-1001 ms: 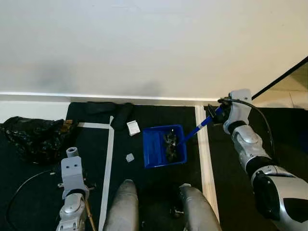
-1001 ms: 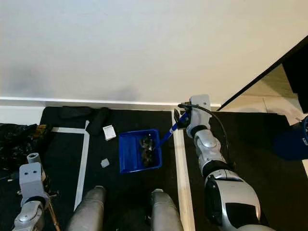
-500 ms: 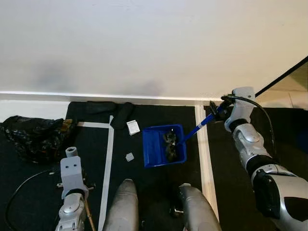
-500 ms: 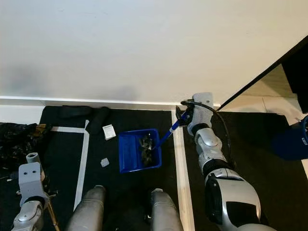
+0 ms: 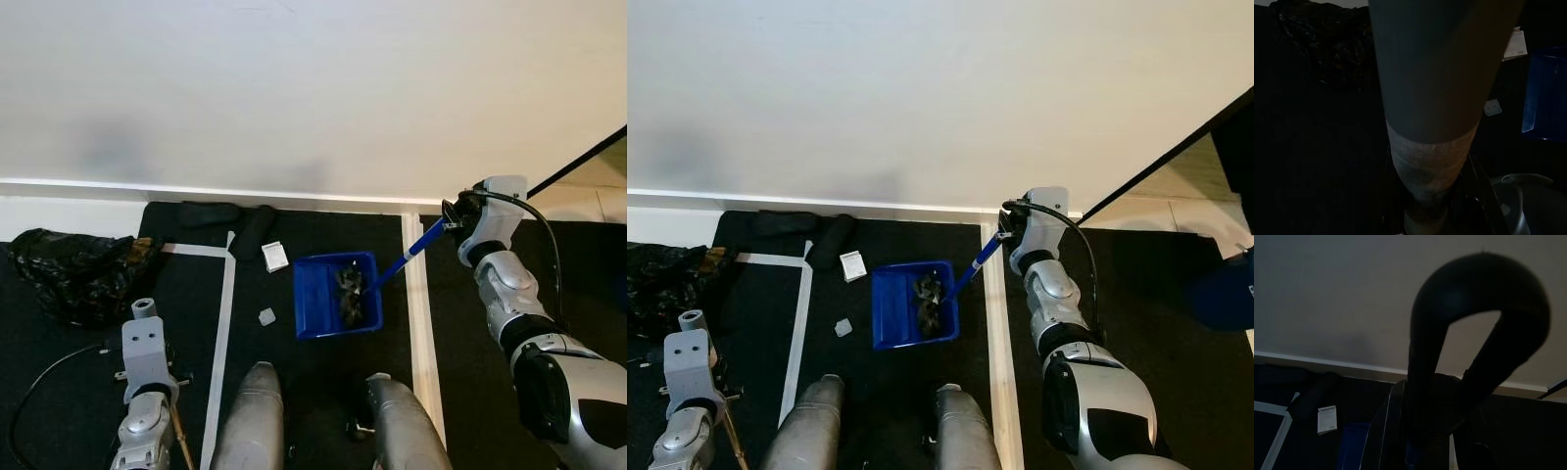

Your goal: Sweep floor

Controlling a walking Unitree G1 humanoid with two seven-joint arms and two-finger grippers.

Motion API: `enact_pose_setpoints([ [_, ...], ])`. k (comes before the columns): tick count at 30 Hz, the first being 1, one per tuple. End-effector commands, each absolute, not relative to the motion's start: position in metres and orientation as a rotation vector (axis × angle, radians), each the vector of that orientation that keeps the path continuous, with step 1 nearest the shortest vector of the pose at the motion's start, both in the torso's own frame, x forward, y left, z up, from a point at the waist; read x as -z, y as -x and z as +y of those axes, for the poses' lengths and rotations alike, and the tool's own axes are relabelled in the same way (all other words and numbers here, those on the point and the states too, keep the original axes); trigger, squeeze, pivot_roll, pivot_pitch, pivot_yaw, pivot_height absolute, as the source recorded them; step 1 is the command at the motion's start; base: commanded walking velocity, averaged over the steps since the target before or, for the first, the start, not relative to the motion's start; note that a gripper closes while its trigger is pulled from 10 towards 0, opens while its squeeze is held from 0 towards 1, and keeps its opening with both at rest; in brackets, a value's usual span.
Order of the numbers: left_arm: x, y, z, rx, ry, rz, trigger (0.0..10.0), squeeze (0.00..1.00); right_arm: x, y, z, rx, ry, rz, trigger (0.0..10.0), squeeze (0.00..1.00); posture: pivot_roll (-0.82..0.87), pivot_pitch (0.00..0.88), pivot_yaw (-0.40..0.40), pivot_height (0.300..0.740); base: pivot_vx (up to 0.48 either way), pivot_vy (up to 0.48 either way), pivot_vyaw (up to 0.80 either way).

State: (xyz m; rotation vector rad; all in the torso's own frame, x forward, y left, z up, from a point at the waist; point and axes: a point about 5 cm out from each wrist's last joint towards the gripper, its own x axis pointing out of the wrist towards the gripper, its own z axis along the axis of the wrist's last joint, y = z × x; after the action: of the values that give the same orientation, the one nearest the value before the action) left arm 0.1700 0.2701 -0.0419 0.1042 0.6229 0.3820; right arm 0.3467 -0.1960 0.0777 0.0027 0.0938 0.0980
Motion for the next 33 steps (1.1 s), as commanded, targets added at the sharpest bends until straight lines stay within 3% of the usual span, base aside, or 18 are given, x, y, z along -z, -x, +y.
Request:
enact_pose_setpoints([
  [1, 0.056, -0.146, 0.275, -0.391, -0.119, 0.732, 10.0, 0.0, -0.07, -0.34, -0.205, -0.067, 0.014, 0.123, 0.0, 0.0, 0.29, 0.264, -0.132, 0.74, 0.0, 0.0, 0.0],
  [11, 0.052, -0.159, 0.277, -0.372, -0.144, 0.705, 10.0, 0.0, -0.063, -0.334, -0.208, -0.027, -0.041, 0.119, 0.0, 0.0, 0.25, 0.209, -0.128, 0.74, 0.0, 0.0, 0.0],
  [18, 0.013, -0.202, 0.29, -0.211, -0.35, 0.55, 10.0, 0.0, -0.067, -0.332, -0.217, 0.011, -0.128, 0.062, 0.0, 0.0, 0.21, 0.119, -0.117, 0.74, 0.0, 0.0, 0.0],
  [22, 0.002, -0.212, 0.294, -0.184, -0.394, 0.508, 10.0, 0.0, -0.068, -0.332, -0.22, 0.014, -0.129, 0.05, 0.0, 0.0, 0.21, 0.11, -0.115, 0.74, 0.0, 0.0, 0.0],
  [24, -0.029, -0.237, 0.303, -0.17, -0.461, 0.405, 10.0, 0.0, -0.072, -0.331, -0.225, 0.02, -0.129, 0.022, 0.0, 0.0, 0.19, 0.079, -0.108, 0.74, 0.0, 0.0, 0.0],
  [33, -0.075, -0.272, 0.294, -0.166, -0.416, 0.214, 10.0, 0.0, -0.075, -0.332, -0.225, -0.017, -0.141, -0.008, 0.0, 0.0, 0.19, 0.063, -0.109, 0.74, 0.0, 0.0, 0.0],
])
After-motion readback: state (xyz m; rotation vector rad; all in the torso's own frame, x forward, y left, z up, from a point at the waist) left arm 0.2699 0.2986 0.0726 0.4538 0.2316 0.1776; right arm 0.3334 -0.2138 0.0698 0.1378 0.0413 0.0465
